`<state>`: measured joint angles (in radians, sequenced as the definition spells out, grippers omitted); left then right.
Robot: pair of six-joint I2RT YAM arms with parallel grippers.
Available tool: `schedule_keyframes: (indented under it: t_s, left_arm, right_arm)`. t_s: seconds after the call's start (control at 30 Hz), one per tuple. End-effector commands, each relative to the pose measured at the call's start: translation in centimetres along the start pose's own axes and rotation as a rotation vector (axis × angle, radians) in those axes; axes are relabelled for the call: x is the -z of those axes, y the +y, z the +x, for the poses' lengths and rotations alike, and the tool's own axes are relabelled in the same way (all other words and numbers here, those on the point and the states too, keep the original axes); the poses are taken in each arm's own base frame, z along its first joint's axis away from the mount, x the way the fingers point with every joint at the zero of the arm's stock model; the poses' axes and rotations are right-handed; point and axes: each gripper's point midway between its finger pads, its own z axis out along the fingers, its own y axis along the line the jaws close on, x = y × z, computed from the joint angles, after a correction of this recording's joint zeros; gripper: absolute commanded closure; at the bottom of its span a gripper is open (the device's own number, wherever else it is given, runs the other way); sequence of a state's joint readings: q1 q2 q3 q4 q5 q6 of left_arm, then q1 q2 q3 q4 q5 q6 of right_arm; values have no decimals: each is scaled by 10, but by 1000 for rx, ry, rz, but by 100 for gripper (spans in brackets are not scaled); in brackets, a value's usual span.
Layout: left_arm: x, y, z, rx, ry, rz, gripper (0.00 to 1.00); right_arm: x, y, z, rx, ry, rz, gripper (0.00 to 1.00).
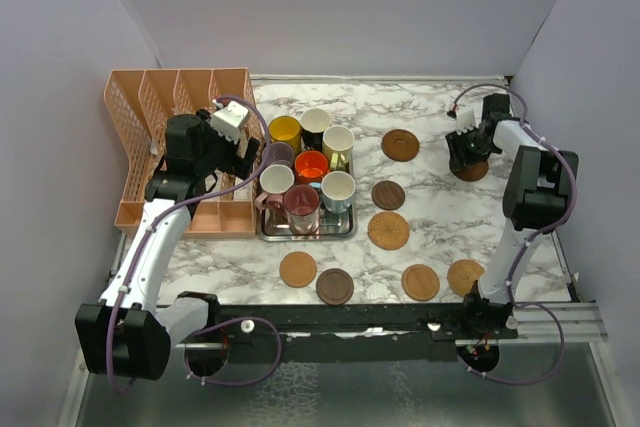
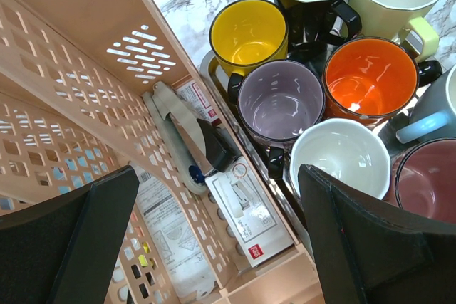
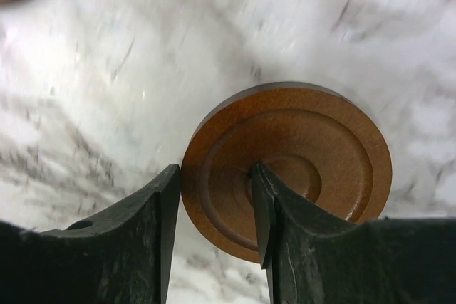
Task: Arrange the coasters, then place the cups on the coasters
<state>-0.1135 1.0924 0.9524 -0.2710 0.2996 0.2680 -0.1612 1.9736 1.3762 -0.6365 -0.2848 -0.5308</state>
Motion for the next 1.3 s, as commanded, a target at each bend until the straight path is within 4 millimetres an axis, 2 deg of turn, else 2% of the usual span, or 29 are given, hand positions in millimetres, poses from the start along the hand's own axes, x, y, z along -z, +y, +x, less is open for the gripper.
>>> schedule_keyframes:
  t_s: [0.0,0.17,0.4,0.6,0.73,1.07,1.27]
  left_arm:
    - [-2,-5,-3,3,-10,30,1]
    - [-2,-5,-2,3,-8,30,1]
    - [-4,-5,0,-1,-1,31,1]
    - [-4,-6,-2,-1,-5,34,1]
    - [-2,-5,-2,-2,-6,30,1]
    - [-2,-6,-1,-4,-5,31,1]
    - [-1,-6,0,-6,-2,31,1]
  right_arm:
    - [-33,9,-35,-14,-37,-55,58]
    - [-50,11,-54,-23,-30,-56,58]
    - [-54,20,-63,-23,-44,-72,58]
    - [-58,20,-70,-24,-50,-73,58]
    - [-58,29,-72,-16,-53,-87,58]
    - [-61,32,-80,-10,-52,-86,58]
    - [-57,33,-75,-10,-36,-72,57]
